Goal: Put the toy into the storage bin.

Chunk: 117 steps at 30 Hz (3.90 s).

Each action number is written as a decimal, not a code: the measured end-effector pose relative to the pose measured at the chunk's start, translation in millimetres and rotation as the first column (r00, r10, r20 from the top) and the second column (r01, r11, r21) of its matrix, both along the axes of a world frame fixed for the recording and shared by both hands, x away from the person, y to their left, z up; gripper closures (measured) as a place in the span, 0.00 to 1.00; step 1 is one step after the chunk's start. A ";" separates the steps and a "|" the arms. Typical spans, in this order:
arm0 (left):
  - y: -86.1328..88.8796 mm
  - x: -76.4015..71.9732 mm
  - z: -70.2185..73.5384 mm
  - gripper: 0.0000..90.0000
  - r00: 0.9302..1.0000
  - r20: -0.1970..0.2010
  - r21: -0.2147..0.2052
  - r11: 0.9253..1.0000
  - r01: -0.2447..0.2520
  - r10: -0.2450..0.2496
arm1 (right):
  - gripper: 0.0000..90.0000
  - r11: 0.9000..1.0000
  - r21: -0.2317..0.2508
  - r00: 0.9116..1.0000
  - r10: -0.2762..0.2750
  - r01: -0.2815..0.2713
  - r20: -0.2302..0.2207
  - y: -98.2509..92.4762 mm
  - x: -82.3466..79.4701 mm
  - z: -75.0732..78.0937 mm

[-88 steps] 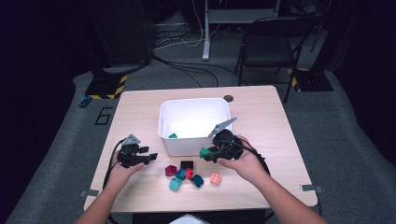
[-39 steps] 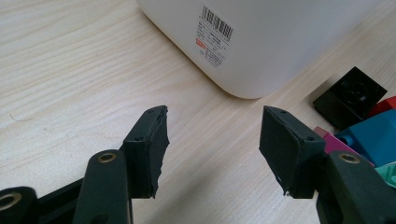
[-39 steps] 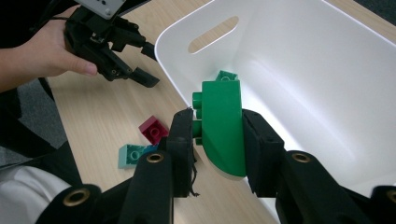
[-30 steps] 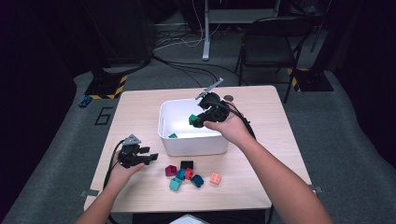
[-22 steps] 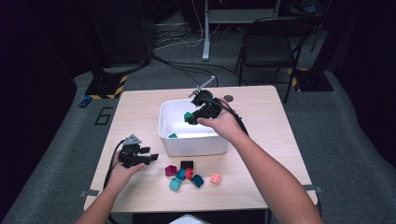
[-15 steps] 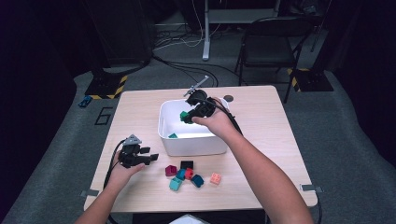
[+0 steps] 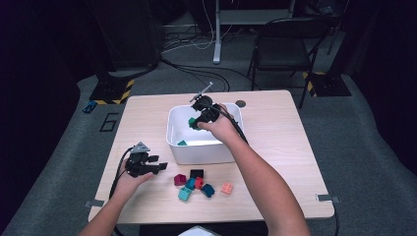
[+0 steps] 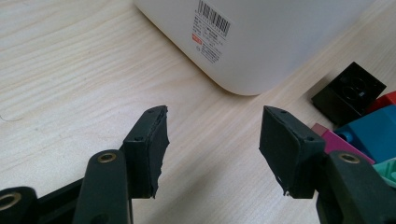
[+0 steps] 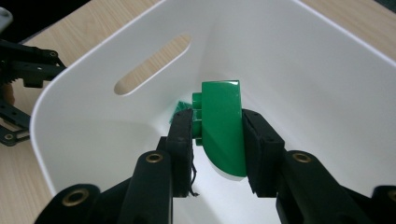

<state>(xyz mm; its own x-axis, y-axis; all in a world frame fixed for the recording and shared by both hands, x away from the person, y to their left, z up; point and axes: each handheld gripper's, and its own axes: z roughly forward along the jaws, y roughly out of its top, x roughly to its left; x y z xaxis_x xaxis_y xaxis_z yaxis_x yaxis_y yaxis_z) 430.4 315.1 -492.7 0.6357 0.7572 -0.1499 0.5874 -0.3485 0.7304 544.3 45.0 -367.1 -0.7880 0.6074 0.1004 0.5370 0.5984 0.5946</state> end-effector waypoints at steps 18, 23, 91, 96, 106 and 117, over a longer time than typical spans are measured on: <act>-5.0 -4.8 3.3 0.47 0.999 0.026 0.019 0.999 0.028 -0.029 | 0.55 0.999 0.035 0.998 -0.013 0.011 0.054 -25.5 -26.9 22.7; -12.4 -10.2 8.2 0.47 0.998 0.039 0.021 0.999 0.047 -0.047 | 0.55 0.998 0.069 0.997 -0.014 0.009 0.077 -42.2 -42.9 34.6; -64.2 -33.3 -12.9 0.65 0.967 -0.020 0.129 0.958 0.255 -0.254 | 0.50 0.992 0.119 0.992 0.033 -0.047 0.122 -101.8 -136.5 20.1; -58.7 -32.0 -5.3 0.65 0.970 -0.010 0.111 0.964 0.241 -0.241 | 0.50 0.991 0.127 0.992 0.029 -0.046 0.126 -104.9 -138.0 22.3; -56.1 -33.3 9.9 0.65 0.974 -0.014 0.096 0.969 0.226 -0.225 | 0.49 0.991 0.127 0.992 0.023 -0.038 0.123 -112.9 -138.5 24.7; -55.9 -32.1 46.6 0.65 0.970 -0.003 0.086 0.966 0.243 -0.244 | 0.49 0.990 0.135 0.992 0.021 -0.038 0.123 -117.6 -138.2 25.5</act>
<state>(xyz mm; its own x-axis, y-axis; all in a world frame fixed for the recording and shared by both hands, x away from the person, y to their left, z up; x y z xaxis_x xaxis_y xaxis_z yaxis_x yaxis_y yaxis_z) 398.2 259.2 -446.1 0.8034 0.5892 -0.0860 0.4716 -0.5414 0.6960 406.1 -72.6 -341.6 -0.8168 0.5708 0.0841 0.4395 0.5212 0.7315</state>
